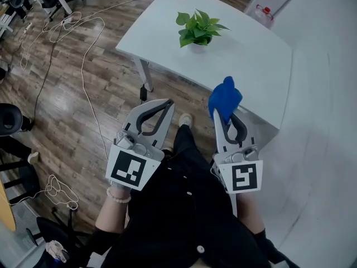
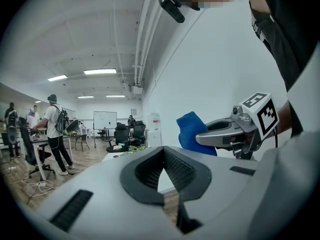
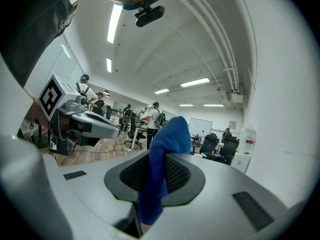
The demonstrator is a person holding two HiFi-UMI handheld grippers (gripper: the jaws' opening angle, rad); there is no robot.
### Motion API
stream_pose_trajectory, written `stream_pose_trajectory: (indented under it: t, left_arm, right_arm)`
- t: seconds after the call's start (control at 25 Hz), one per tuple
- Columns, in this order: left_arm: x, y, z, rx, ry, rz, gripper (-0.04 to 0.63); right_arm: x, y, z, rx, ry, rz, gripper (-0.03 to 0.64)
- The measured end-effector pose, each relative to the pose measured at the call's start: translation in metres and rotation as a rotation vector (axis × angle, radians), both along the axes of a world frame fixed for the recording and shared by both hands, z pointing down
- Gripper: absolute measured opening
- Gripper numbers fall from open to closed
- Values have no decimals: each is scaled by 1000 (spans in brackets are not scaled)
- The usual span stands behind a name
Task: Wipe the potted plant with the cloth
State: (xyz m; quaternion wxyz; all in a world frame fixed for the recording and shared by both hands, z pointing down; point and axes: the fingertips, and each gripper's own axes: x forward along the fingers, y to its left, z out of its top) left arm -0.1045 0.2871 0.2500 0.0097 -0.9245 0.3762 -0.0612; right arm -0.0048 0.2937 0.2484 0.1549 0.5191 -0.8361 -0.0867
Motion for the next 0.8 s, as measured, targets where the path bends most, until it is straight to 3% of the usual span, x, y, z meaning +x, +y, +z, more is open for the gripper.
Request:
stream_pose_trajectory:
  t: [0.28,0.8]
  left_arm:
    - [1,-36,4,-9,-14,-56,14]
    - [34,-113,0,-16,-32,-100,14]
  right_arm:
    - [0,-42,4,0,-13,-54,84]
    - [39,-134,5,-11,-28,-79,84]
